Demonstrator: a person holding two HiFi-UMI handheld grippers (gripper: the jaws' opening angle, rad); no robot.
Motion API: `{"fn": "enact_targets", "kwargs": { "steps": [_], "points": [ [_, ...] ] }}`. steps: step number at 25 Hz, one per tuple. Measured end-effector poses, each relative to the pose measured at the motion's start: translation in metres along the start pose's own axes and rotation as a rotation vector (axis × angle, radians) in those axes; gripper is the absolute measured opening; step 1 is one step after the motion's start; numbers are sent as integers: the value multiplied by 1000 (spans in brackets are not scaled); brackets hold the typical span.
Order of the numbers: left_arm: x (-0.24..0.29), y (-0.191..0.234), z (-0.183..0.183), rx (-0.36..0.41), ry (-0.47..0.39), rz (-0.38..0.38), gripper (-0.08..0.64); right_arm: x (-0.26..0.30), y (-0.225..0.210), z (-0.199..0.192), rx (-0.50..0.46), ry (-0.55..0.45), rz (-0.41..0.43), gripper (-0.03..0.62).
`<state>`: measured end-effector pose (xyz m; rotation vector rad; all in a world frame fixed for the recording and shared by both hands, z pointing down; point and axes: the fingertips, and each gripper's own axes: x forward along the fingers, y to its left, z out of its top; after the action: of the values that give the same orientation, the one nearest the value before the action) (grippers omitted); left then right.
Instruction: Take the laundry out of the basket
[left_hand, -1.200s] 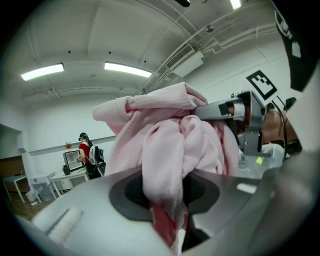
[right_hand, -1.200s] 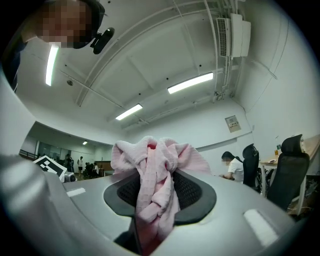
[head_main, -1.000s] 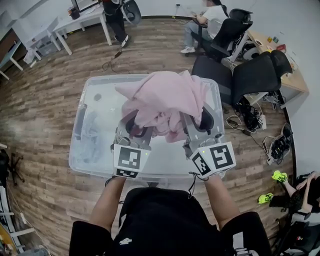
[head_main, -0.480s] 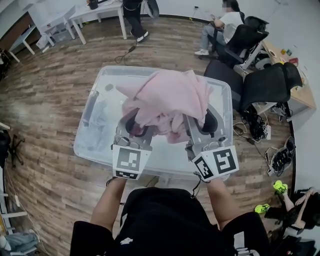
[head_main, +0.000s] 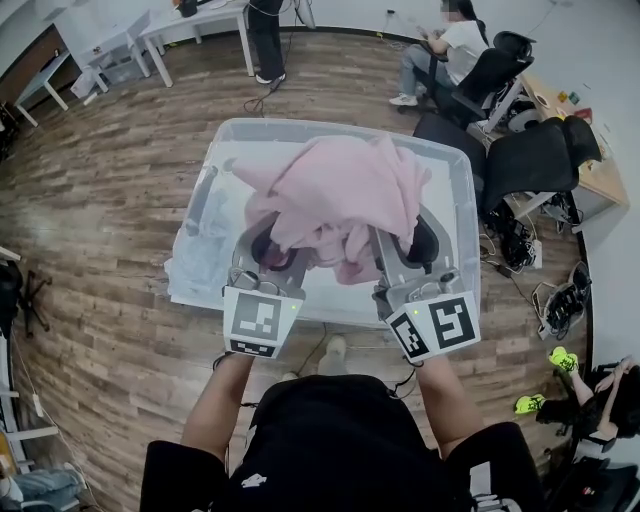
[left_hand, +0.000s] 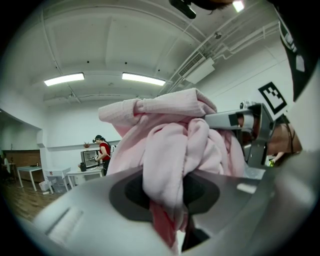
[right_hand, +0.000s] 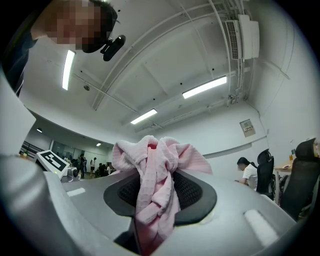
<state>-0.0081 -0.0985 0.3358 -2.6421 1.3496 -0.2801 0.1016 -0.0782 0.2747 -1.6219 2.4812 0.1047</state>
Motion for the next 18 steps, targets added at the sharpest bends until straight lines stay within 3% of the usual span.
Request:
{"fn": "enact_targets", "kwargs": {
  "steps": [18],
  "points": [
    [-104, -11, 4, -5, -56, -82, 132, -69, 90, 21, -51, -9, -83, 146]
  ]
}}
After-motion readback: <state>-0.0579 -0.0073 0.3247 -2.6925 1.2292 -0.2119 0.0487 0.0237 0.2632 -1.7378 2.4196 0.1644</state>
